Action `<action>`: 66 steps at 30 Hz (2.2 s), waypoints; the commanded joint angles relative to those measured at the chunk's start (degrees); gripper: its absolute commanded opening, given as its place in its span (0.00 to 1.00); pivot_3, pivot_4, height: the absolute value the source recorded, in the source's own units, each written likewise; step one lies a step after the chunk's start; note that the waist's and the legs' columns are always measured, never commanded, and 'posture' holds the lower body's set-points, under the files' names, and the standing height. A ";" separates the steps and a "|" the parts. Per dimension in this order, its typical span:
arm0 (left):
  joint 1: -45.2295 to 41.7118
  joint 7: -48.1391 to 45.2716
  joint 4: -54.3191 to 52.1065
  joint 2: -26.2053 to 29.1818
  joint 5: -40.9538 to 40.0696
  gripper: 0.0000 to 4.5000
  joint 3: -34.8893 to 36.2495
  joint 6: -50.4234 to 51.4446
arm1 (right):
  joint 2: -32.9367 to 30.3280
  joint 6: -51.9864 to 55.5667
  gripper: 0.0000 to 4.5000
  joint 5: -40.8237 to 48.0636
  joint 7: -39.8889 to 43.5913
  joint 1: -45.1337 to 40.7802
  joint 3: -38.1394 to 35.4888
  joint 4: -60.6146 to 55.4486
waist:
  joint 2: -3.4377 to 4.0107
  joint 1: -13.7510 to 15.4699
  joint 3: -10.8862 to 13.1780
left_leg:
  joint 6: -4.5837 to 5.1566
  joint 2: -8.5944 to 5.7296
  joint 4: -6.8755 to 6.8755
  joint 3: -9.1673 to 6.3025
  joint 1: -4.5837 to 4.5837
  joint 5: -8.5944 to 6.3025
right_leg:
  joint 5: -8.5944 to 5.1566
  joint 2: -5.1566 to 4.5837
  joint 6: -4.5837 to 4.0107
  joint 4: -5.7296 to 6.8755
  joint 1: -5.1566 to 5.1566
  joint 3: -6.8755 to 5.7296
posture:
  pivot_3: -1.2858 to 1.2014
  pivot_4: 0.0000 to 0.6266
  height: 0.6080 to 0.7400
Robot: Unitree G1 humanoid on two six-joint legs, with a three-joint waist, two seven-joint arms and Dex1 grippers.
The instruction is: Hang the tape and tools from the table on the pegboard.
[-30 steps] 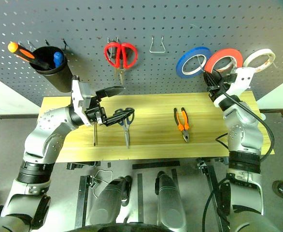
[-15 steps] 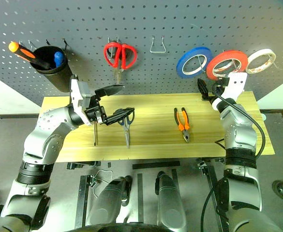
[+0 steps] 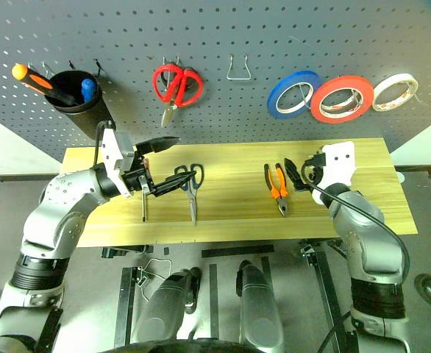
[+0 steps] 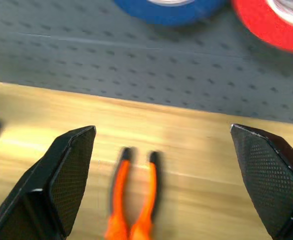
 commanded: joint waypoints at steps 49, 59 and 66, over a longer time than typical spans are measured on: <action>9.16 2.13 -9.29 4.35 2.54 1.00 -4.12 10.21 | 4.78 13.46 1.00 -13.02 -3.58 -11.56 9.46 20.50 | 0.13 -1.26 3.44 | -0.16 -0.02 0.07 0.16 -0.97 0.17 | -0.01 -0.04 -0.02 0.54 -1.19 0.06 | 0.55 0.73 1.00; 9.77 2.54 -10.30 4.45 2.15 1.00 -3.80 10.91 | 5.21 12.98 1.00 -13.76 -2.90 -12.43 10.45 22.08 | 0.06 -1.25 3.90 | -0.20 -0.02 0.06 0.16 -0.98 0.19 | -0.01 -0.04 -0.02 0.56 -1.22 0.06 | 0.55 0.74 1.00; 10.33 2.73 -11.23 4.53 1.98 1.00 -3.55 11.55 | 5.71 12.09 1.00 -14.24 -2.80 -12.59 10.98 23.23 | 0.06 -1.29 3.96 | -0.20 -0.02 0.06 0.17 -0.99 0.19 | -0.01 -0.05 -0.02 0.56 -1.23 0.06 | 0.55 0.75 1.00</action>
